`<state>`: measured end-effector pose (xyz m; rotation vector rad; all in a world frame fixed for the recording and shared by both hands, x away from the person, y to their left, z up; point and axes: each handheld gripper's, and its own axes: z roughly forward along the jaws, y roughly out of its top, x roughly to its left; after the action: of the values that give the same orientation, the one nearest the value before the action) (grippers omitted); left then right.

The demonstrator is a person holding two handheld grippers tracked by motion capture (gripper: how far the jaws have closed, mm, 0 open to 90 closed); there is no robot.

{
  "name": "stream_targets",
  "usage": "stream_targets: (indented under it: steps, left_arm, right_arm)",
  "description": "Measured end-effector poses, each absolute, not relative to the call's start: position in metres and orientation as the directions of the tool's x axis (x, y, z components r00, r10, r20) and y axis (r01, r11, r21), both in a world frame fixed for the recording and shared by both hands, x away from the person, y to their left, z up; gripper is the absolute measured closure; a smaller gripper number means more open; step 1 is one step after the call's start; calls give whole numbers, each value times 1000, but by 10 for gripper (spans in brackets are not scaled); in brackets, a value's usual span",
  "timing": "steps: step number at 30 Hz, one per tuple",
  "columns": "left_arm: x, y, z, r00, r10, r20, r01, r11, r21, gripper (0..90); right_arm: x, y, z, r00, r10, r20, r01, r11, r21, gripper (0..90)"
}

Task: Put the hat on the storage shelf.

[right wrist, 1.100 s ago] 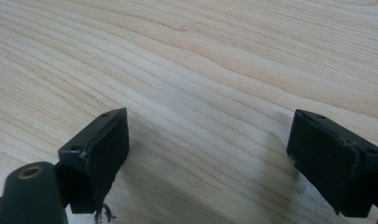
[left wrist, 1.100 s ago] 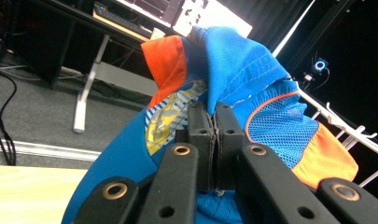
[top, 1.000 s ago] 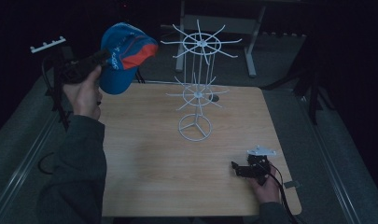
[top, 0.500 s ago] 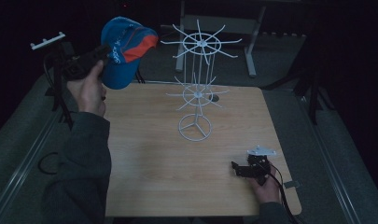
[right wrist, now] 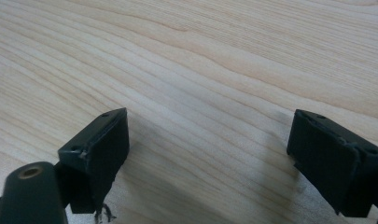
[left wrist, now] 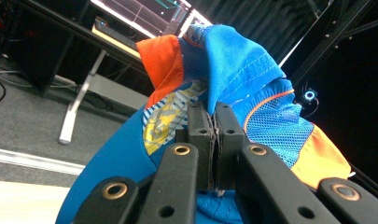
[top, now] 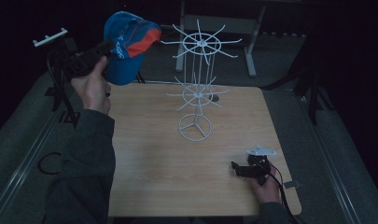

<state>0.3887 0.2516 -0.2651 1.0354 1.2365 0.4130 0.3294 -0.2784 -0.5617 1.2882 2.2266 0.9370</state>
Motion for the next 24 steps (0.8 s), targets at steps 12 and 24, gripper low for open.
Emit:
stream_targets:
  steps: [12, 24]
  left_arm:
    - [387, 243, -261, 406, 719, -564, 237, 513, 825, 887]
    - [382, 242, -262, 506, 666, -547, 261, 486, 834, 887]
  right_arm:
    - [329, -278, -562, -496, 868, -12, 599, 352, 719, 127]
    - [329, -278, -562, -494, 869, -10, 600, 350, 719, 127]
